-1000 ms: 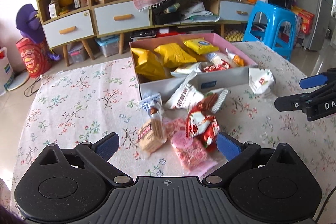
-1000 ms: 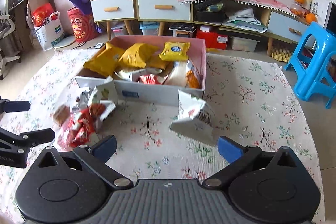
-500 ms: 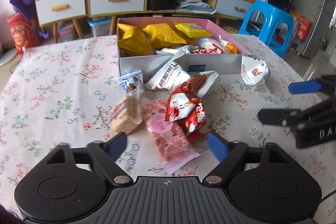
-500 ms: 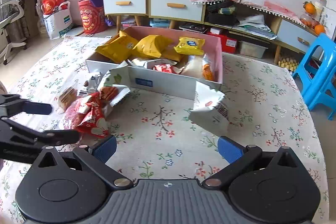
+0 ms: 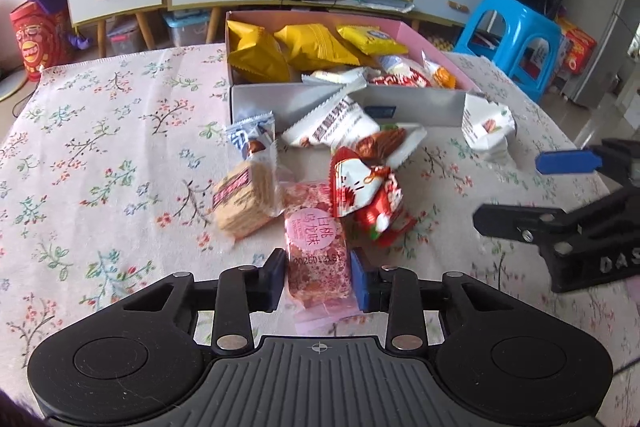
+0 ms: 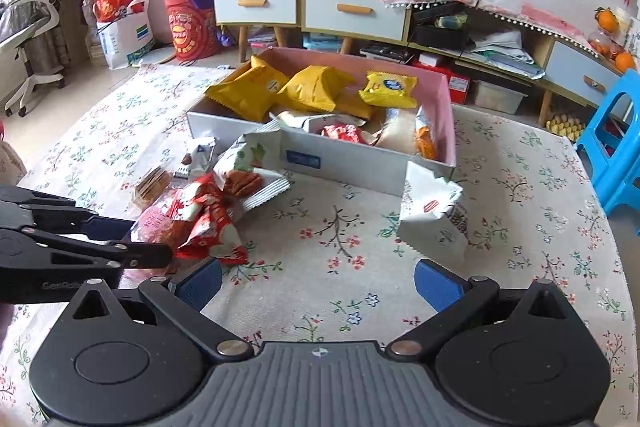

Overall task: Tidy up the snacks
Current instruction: 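Grasp the pink packet with the left tool while the right tool approaches the red candy packets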

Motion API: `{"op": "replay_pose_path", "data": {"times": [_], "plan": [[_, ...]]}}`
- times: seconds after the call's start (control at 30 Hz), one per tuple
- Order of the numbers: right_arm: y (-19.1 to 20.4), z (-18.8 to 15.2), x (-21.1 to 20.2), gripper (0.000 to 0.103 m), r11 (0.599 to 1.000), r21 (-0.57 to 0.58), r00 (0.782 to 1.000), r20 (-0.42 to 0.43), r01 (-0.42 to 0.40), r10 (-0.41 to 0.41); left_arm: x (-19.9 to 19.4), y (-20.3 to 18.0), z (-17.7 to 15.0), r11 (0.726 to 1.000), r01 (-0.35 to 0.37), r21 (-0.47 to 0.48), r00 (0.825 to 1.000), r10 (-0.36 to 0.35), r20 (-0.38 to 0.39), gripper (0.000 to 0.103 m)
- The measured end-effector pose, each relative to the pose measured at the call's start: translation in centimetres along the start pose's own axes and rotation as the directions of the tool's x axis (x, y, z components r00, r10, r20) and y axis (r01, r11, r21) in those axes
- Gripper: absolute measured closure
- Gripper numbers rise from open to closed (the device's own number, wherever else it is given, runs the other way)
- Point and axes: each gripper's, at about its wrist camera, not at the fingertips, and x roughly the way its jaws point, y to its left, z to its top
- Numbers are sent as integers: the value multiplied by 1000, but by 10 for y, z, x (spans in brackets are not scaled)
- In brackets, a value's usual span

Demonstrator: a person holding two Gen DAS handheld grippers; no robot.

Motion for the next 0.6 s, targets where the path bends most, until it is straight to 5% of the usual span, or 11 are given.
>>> {"op": "replay_pose_path", "data": {"times": [0.33, 0.6], "plan": [[26, 3, 21, 10, 998, -61, 998, -53, -34, 31, -24, 14, -20, 996, -54, 70, 997, 57, -56, 72], [61, 3, 39, 11, 980, -185, 994, -86, -78, 63, -20, 21, -26, 997, -51, 61, 998, 54, -38, 61]]}}
